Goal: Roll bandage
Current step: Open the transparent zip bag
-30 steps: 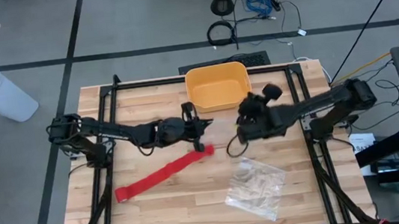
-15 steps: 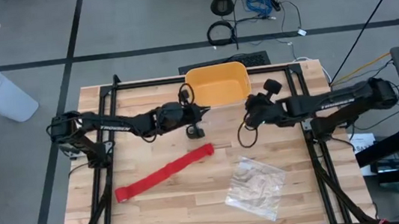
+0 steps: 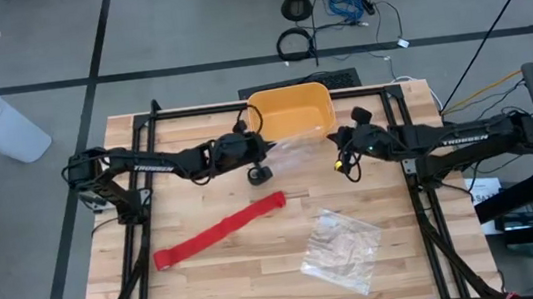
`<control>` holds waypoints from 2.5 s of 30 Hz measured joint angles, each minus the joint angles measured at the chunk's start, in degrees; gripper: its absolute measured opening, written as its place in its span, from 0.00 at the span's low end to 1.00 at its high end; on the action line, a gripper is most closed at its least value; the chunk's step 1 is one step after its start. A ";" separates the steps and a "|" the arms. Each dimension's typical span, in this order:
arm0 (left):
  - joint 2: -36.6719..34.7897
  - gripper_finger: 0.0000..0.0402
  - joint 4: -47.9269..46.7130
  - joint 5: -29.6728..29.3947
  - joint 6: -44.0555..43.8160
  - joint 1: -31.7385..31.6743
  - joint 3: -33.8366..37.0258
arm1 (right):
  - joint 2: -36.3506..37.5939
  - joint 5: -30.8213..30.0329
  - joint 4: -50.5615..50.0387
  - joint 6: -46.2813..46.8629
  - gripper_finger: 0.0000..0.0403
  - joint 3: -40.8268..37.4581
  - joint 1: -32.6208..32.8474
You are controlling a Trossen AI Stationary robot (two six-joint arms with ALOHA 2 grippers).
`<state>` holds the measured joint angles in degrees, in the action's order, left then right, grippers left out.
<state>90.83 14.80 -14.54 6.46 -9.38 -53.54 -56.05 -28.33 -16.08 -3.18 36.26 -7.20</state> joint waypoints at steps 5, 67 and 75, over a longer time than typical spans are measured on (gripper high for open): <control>0.07 0.00 -1.58 0.93 -0.07 -0.03 0.02 | 0.94 0.07 -0.31 2.59 0.00 -2.93 1.51; 33.54 0.00 30.22 20.18 -6.03 8.67 -0.25 | -32.25 4.30 32.70 25.72 0.01 -3.27 22.10; 37.09 0.00 32.57 20.39 -10.61 8.73 -1.33 | -36.61 1.26 33.84 26.56 0.00 -3.25 21.52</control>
<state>127.92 47.36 5.85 -4.14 -0.65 -54.87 -92.66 -27.07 17.76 23.39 33.01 14.31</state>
